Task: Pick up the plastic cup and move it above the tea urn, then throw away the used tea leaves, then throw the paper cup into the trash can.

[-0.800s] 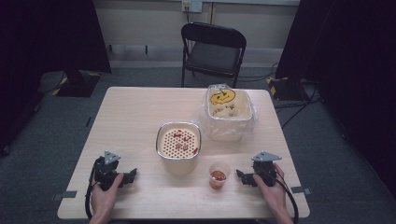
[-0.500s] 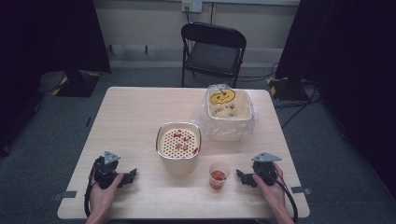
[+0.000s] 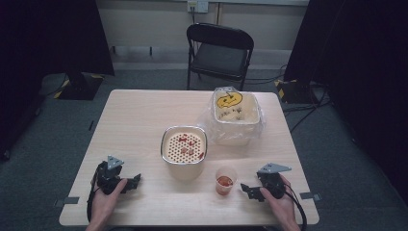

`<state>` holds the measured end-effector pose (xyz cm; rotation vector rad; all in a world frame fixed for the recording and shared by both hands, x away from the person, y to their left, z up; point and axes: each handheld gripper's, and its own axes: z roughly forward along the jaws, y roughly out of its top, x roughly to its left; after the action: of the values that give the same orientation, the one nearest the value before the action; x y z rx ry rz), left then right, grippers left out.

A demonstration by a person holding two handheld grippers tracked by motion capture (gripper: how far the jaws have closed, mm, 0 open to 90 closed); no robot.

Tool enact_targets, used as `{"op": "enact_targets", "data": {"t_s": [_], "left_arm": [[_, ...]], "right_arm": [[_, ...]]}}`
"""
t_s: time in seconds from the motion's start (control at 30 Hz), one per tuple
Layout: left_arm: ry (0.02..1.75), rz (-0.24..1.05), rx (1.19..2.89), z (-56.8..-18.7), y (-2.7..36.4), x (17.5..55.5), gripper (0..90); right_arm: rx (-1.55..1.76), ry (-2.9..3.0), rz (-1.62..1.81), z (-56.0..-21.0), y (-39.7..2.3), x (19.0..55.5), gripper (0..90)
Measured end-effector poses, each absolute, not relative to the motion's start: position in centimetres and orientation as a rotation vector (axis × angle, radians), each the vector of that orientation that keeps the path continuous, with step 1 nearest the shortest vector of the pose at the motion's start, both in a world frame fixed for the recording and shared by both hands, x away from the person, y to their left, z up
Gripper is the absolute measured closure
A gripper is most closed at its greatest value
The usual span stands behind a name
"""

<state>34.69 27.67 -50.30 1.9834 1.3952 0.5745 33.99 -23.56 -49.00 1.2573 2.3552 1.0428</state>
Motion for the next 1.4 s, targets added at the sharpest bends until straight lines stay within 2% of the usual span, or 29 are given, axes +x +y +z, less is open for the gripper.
{"op": "enact_targets", "data": {"t_s": [0.33,0.8,1.3,1.37,1.4], "left_arm": [[1.396,0.576,1.984,-50.3,27.7,34.7,0.0],[1.396,0.575,1.983,-50.3,27.7,34.7,0.0],[1.4,0.582,1.983,-50.3,27.6,34.6,0.1],[1.4,0.586,1.983,-50.3,27.6,34.6,0.3],[1.4,0.586,1.983,-50.3,27.6,34.6,0.3]], "right_arm": [[1.114,2.453,1.123,-48.2,-21.2,32.2,15.0],[1.03,2.49,1.238,-47.7,-18.3,32.8,14.5],[0.96,2.503,1.261,-48.6,-15.9,34.3,24.7],[0.936,2.501,1.278,-48.7,-15.7,34.3,34.1],[0.927,2.499,1.274,-48.7,-15.5,34.3,34.1]]}}
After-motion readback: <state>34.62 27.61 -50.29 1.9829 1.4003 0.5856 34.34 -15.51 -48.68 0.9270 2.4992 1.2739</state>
